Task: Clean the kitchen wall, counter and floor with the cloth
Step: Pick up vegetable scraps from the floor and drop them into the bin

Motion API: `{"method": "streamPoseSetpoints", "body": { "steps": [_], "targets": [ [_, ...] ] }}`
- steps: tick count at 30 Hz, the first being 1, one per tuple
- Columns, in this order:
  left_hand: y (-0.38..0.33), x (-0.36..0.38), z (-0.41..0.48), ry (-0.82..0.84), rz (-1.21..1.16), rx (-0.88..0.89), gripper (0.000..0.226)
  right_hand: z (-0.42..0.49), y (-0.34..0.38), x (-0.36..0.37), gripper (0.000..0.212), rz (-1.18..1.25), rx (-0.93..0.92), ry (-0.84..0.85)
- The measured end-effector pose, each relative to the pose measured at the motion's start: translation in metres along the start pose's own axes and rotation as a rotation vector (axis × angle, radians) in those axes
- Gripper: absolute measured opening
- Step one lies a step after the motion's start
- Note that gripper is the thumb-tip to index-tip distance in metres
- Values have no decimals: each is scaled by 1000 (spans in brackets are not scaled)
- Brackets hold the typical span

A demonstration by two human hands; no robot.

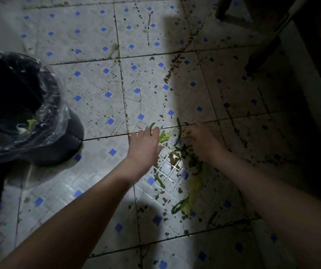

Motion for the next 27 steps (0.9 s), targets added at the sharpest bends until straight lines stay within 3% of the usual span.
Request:
{"method": "streamPoseSetpoints", "body": {
  "steps": [4, 11, 16, 24, 27],
  "targets": [
    [-5, 10, 7, 22, 20, -18, 56, -1, -12, 3, 30, -18, 26, -2],
    [-8, 8, 12, -38, -70, 114, 32, 0, -14, 8, 41, 18, 74, 39],
    [-11, 7, 12, -52, -102, 139, 28, 0, -11, 12, 40, 18, 101, 86],
    [-12, 4, 7, -20, -126, 185, 39, -2, -3, 13, 15, 29, -15, 30],
    [-7, 0, 6, -12, -109, 177, 35, -1, -1, 15, 28, -13, -101, 49]
  ]
}}
Point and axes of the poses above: each hand's wrist, its own z-axis towards the middle knuckle, its own x-axis out of the palm, y = z × x, the point moved 1 cm from there along z, towards the middle knuckle, and after that the axes turned 4 degrees about y, right-handed, at the moved point
